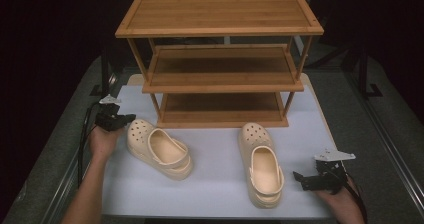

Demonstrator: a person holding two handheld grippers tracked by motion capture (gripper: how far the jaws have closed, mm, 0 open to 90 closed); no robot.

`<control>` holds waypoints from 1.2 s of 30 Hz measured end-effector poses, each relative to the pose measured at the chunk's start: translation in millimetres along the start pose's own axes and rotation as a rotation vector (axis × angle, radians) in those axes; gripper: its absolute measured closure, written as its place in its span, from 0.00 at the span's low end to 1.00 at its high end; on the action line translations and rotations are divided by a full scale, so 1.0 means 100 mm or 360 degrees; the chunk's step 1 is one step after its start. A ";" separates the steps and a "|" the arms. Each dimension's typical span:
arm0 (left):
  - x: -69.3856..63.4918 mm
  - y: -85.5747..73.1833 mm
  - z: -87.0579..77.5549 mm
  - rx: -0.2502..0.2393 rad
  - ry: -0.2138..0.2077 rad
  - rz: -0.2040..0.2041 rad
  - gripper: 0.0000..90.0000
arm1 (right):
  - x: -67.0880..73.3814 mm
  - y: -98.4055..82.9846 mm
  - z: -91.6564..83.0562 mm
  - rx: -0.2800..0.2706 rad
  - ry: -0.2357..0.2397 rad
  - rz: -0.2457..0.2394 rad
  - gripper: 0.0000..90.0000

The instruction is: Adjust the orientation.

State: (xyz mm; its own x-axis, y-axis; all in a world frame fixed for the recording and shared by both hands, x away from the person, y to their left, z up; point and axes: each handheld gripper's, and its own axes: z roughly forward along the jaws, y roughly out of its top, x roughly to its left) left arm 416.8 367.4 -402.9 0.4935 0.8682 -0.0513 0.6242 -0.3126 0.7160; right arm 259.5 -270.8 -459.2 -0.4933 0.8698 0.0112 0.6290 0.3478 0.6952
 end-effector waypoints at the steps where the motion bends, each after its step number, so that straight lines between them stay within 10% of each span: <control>1: -0.03 0.00 0.00 0.0001 -0.0007 0.0002 1.00 | 0.00 0.00 0.00 0.0000 0.0000 0.0000 0.02; 27: -0.76 -0.11 -0.03 -0.0009 -0.0109 0.0086 1.00 | 0.00 0.00 0.00 0.0000 0.0000 0.0000 0.02; 36: -0.71 -0.12 -0.16 -0.0019 -0.0122 0.0101 1.00 | 0.00 0.00 0.00 -0.0001 -0.0001 -0.0001 0.02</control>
State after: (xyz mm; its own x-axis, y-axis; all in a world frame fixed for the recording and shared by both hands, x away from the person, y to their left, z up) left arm 365.0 315.7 -397.0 0.5772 0.8145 -0.0584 0.5832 -0.3611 0.7276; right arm 259.3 -270.8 -459.2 -0.4933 0.8698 0.0104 0.6284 0.3481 0.6957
